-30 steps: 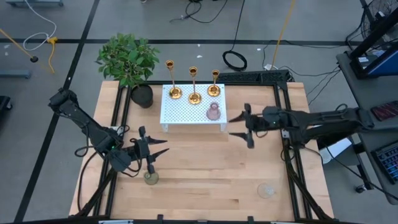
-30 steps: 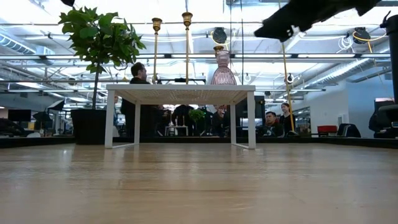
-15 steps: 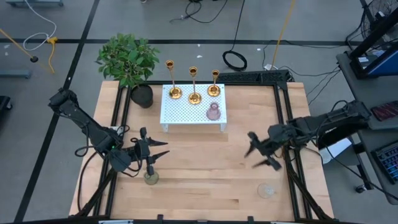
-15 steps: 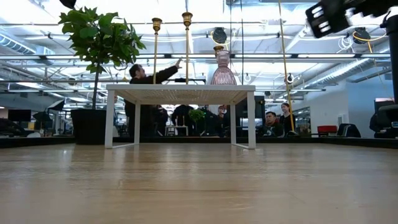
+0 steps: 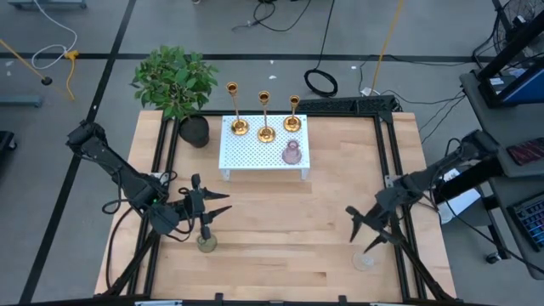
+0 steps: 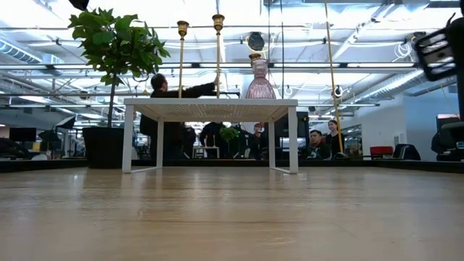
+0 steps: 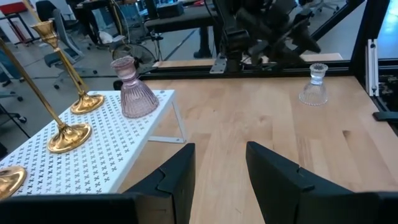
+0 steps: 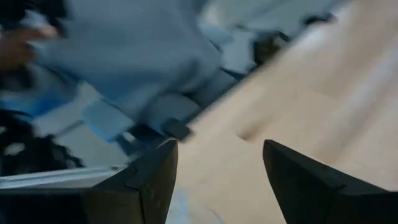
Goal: Pick & Place candle stick holders
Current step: Put the right transparent candle holder on the shelf
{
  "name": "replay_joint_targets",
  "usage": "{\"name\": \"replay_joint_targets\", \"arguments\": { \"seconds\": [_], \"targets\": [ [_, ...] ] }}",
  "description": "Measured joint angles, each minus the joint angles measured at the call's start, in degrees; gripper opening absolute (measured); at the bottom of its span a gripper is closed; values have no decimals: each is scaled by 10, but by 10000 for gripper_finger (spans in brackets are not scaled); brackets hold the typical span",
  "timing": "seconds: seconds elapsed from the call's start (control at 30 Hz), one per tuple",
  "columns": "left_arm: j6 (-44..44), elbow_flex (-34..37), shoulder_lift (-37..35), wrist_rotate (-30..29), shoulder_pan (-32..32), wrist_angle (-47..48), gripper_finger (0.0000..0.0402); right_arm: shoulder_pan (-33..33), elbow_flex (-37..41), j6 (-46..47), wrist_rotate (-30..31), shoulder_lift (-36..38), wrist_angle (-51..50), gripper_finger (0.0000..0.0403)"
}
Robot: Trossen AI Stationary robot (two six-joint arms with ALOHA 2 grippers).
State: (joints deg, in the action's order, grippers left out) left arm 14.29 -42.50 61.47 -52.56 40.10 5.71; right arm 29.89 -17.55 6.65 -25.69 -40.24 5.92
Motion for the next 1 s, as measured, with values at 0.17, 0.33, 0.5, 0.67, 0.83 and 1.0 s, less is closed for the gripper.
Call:
{"name": "replay_joint_targets", "arguments": {
  "seconds": [0.17,0.33,0.5,0.67,0.83,1.0],
  "targets": [
    [0,0,0,0,-11,-15,150,47,78,16,-30,16,143,223],
    [0,0,0,0,-26,-30,150,86,136,18,35,14,231,222],
    [11,0,0,0,-36,-30,150,119,151,-8,49,9,243,222],
    [14,0,0,0,-43,-30,150,149,152,-30,64,-10,245,221],
    [15,0,0,1,-45,-30,150,175,152,-61,107,-57,260,221],
    [25,0,0,1,-45,-31,150,195,153,-75,108,-111,303,221]
  ]
}}
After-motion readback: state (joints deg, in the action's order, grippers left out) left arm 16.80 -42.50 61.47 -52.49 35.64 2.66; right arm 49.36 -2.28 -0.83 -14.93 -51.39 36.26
